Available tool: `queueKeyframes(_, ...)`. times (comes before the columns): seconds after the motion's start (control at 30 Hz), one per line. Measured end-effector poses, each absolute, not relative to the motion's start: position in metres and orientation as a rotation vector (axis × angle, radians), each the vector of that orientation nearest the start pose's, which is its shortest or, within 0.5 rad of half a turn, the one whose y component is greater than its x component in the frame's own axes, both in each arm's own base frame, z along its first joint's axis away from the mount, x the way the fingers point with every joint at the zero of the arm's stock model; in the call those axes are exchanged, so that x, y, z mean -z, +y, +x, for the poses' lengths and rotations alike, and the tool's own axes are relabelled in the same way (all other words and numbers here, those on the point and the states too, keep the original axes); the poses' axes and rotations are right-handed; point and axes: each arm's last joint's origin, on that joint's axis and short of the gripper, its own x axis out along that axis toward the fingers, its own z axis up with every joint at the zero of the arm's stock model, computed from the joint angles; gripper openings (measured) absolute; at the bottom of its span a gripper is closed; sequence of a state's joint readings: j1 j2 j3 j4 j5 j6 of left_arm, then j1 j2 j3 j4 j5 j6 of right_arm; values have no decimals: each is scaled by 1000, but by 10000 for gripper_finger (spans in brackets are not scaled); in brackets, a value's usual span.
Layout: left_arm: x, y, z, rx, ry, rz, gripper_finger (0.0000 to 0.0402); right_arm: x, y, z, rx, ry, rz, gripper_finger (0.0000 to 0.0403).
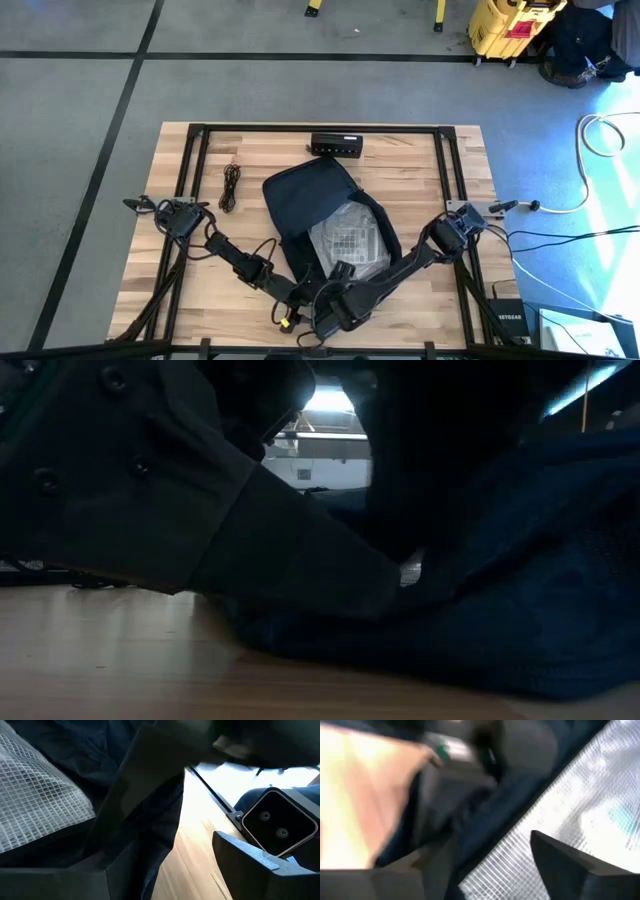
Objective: Unpack backpack
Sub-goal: Remove the transparent zip bag from the black backpack
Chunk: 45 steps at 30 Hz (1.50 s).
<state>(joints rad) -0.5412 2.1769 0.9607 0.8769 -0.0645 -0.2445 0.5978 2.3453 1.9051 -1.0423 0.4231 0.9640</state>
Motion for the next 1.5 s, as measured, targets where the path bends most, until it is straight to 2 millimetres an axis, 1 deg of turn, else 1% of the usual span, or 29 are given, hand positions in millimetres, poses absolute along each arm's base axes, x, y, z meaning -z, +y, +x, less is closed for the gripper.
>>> queueKeyframes(0.07, -80, -206, 346, 429, 378, -126, 237, -141, 250, 383, 487, 1183, 112, 263)
queueKeyframes(0.13, -80, -206, 346, 431, 377, -122, 237, -138, 250, 384, 492, 1167, 129, 267)
queueKeyframes(0.37, -80, -207, 346, 432, 377, -120, 237, -139, 252, 388, 483, 1127, 160, 269)
queueKeyframes(0.6, -80, -206, 346, 423, 375, -119, 237, -131, 248, 385, 526, 1166, 103, 266)
queueKeyframes(0.7, -80, -207, 346, 420, 373, -117, 237, -130, 246, 383, 562, 1160, 77, 247)
queueKeyframes(0.87, -80, -208, 345, 426, 371, -117, 237, -132, 240, 375, 620, 1207, 14, 192)
queueKeyframes(1.13, -80, -208, 345, 430, 371, -112, 237, -135, 240, 374, 623, 1217, -1, 124)
queueKeyframes(1.2, -80, -208, 345, 430, 372, -113, 237, -138, 240, 374, 619, 1206, 11, 111)
queueKeyframes(1.27, -80, -208, 345, 431, 373, -113, 237, -148, 239, 373, 630, 1164, 23, 103)
queueKeyframes(1.4, -80, -208, 345, 432, 373, -114, 237, -181, 238, 365, 638, 1075, 28, 100)
queueKeyframes(1.5, -80, -208, 345, 432, 373, -114, 237, -198, 240, 363, 628, 1005, 63, 100)
